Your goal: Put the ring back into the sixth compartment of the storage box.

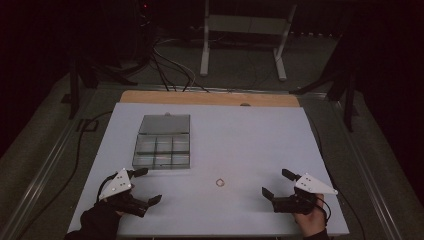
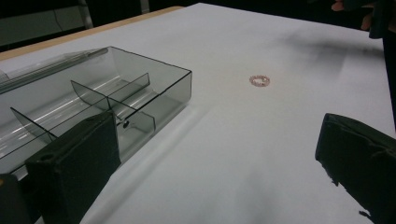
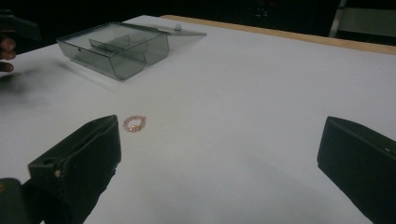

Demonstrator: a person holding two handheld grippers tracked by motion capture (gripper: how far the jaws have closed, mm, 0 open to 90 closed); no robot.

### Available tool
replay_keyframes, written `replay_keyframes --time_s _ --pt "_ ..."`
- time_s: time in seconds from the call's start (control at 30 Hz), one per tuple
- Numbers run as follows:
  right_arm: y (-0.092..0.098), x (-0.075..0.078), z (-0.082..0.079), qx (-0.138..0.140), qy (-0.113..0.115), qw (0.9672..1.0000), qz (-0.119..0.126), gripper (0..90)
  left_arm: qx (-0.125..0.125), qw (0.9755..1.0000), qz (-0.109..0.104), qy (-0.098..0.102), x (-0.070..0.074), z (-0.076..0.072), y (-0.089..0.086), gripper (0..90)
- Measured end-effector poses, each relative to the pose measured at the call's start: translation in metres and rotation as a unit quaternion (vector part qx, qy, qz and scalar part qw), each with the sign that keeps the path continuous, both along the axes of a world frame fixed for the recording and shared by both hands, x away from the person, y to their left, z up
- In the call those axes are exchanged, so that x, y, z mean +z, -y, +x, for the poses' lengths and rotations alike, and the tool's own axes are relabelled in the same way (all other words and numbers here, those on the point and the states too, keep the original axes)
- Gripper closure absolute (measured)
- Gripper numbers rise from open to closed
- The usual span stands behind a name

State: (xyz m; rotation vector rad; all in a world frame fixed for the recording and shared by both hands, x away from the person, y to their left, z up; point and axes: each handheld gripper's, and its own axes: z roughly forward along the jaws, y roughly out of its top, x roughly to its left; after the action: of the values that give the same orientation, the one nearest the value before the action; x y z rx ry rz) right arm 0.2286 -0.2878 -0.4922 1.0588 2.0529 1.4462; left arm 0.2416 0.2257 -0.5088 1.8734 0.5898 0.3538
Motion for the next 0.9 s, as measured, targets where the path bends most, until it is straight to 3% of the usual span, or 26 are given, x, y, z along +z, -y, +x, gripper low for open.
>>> replay_keyframes --time_s 0.27,0.53,0.9 --pt "-0.001 0.006 -0.001 -0.008 -0.002 0.9997 0.024 0.0 -0.001 1.0 0.002 -0.002 0.0 0.0 0.0 0.8" --pt "-0.006 0.015 0.001 -0.013 0.014 0.9996 0.018 0.0 -0.002 1.0 0.0 -0.003 0.0 0.0 0.001 0.8" --pt "-0.01 0.021 0.008 -0.019 0.016 0.9996 0.011 0.0 -0.002 1.0 0.0 -0.004 0.0 0.0 0.001 0.8"
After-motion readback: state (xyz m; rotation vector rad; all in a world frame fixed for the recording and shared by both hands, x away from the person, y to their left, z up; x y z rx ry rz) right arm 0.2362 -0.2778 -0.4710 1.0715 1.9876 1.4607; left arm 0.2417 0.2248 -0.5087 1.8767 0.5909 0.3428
